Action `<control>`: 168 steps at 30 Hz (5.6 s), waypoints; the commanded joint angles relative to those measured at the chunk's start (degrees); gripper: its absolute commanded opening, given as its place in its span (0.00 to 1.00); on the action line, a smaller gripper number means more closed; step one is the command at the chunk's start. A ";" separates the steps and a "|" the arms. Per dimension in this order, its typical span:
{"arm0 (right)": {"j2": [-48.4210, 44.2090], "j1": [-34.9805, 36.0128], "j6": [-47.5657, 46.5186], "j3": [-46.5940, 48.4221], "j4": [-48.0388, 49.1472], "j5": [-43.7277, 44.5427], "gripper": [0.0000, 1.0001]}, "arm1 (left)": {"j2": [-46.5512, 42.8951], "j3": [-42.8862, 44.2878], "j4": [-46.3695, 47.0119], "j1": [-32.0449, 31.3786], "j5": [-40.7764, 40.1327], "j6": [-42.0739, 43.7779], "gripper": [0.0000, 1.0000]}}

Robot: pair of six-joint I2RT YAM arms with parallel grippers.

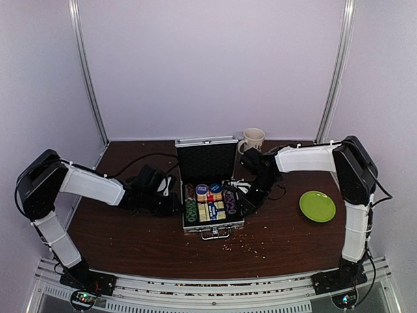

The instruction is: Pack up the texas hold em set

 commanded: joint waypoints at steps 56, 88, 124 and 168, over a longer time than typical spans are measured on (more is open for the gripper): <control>-24.40 0.63 -16.78 -16.29 -1.11 -5.32 0.47 | 17.43 26.45 -28.67 -12.40 6.27 47.31 0.11; -42.81 -4.78 -17.46 -13.08 4.21 12.30 0.54 | -14.68 42.11 -43.15 -16.21 -22.07 42.40 0.64; -37.96 -5.37 7.44 -28.61 20.65 -14.50 0.76 | -16.72 19.87 -40.01 -15.01 -4.00 24.55 0.62; -6.95 -8.60 7.56 -5.45 11.27 -19.42 0.36 | 2.33 16.05 -19.91 0.36 1.51 10.68 0.54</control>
